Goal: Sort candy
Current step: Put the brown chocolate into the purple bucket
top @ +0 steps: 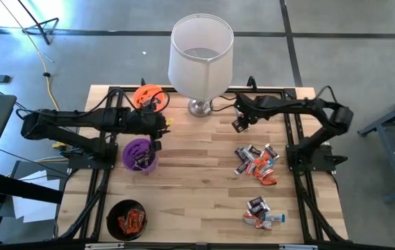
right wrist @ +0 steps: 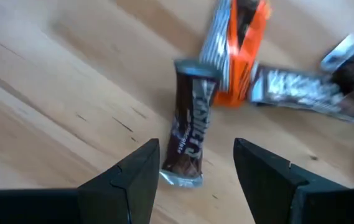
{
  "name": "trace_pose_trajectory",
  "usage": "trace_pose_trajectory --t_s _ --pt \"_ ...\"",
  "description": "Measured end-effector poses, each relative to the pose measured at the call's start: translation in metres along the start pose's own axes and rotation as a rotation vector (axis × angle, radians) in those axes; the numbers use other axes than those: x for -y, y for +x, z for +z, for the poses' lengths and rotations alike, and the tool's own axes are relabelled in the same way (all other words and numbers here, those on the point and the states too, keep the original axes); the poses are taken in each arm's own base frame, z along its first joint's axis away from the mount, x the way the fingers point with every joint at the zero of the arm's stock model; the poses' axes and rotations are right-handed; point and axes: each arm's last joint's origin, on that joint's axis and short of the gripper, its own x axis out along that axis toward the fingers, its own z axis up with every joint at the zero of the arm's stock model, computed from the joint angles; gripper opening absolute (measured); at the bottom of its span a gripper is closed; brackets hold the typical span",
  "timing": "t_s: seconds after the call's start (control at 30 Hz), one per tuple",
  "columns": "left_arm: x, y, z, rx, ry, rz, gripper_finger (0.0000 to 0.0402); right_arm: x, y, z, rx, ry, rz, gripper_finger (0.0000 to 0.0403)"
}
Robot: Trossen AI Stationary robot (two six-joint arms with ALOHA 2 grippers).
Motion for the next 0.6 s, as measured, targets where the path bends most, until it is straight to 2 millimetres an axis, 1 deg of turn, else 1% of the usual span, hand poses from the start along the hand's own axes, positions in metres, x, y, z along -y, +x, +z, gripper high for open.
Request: trace_pose_trajectory --t_s 0.1,0.2,0.4,0.5,0.6 --pt "-0.003 0.001 -0.001 -0.008 0.021 -0.008 0.009 0.004 0.016 0.001 -0.056 0.01 -0.017 0.0201" --pt "-0.005 0.001 -0.001 -0.007 0.035 -0.02 0.009 0.007 0.027 0.005 -0.065 0.028 -0.021 0.0201" --pt "-0.007 0.002 -0.001 -0.009 0.028 -0.022 0.009 0.006 0.039 0.006 -0.107 0.029 0.017 0.0197" --pt "-0.006 0.002 -0.001 -0.009 0.01 -0.025 0.009 0.004 0.04 0.005 -0.115 0.025 0.015 0.017" --pt "-0.006 0.002 -0.001 -0.009 -0.021 -0.026 0.009 0.003 0.039 0.003 -0.129 0.018 0.02 0.0116"
